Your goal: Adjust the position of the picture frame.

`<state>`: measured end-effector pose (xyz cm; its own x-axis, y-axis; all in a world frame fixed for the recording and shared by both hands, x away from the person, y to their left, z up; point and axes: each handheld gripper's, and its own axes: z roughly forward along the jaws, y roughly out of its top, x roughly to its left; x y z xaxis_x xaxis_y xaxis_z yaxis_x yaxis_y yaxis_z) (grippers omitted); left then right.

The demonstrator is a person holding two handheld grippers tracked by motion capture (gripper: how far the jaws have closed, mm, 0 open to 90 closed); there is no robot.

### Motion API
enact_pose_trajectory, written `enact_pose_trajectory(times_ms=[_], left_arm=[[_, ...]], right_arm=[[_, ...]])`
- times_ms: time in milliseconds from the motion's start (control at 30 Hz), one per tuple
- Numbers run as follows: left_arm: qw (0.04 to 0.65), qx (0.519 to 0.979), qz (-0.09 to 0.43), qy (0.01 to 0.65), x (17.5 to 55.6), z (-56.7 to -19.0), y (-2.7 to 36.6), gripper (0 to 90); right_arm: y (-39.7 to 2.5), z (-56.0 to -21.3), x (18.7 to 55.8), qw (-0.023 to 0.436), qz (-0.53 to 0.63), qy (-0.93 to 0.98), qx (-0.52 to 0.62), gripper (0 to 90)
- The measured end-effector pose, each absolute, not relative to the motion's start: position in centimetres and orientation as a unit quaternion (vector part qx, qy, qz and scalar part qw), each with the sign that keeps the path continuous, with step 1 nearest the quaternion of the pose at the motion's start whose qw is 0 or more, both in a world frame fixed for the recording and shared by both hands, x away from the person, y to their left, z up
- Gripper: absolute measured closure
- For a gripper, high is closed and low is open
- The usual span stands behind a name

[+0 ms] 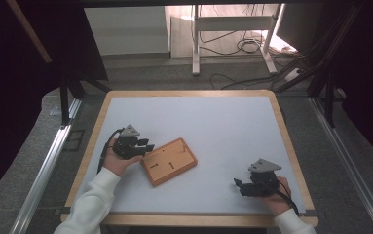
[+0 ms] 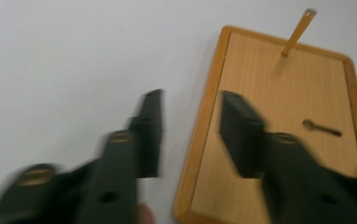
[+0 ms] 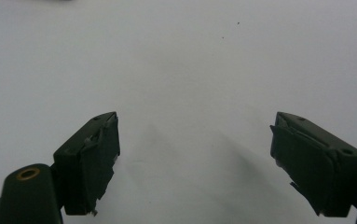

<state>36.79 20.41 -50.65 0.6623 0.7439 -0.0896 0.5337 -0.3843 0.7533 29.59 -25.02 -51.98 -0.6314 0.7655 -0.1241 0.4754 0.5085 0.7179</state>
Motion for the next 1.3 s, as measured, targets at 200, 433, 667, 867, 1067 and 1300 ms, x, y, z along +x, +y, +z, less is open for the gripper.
enact_pose_trajectory(times_ms=[200,433,667,867,1067,1300], left_arm=[[0.371,0.835,0.118,0.388,37.2,-51.3,21.2,90.0],[0.351,0.844,0.112,0.389,37.5,-52.5,21.4,90.0],[0.346,0.849,0.111,0.384,37.4,-52.9,21.5,90.0],[0.341,0.854,0.11,0.377,36.8,-53.1,21.4,90.0],[0.343,0.86,0.106,0.361,35.3,-53.0,21.1,90.0],[0.352,0.867,0.089,0.342,33.4,-53.0,20.7,90.0]], right_arm=[[-25.1,-52.0,29.6,0.22,0.331,0.839,0.371,15.4],[-25.2,-51.9,29.6,0.221,0.332,0.84,0.369,15.4],[-25.2,-51.9,29.6,0.221,0.331,0.839,0.37,15.4],[-25.2,-52.0,29.6,0.223,0.33,0.839,0.37,15.4],[-25.2,-52.0,29.6,0.222,0.328,0.841,0.369,15.4],[-25.1,-51.9,29.5,0.223,0.328,0.841,0.368,15.4]])
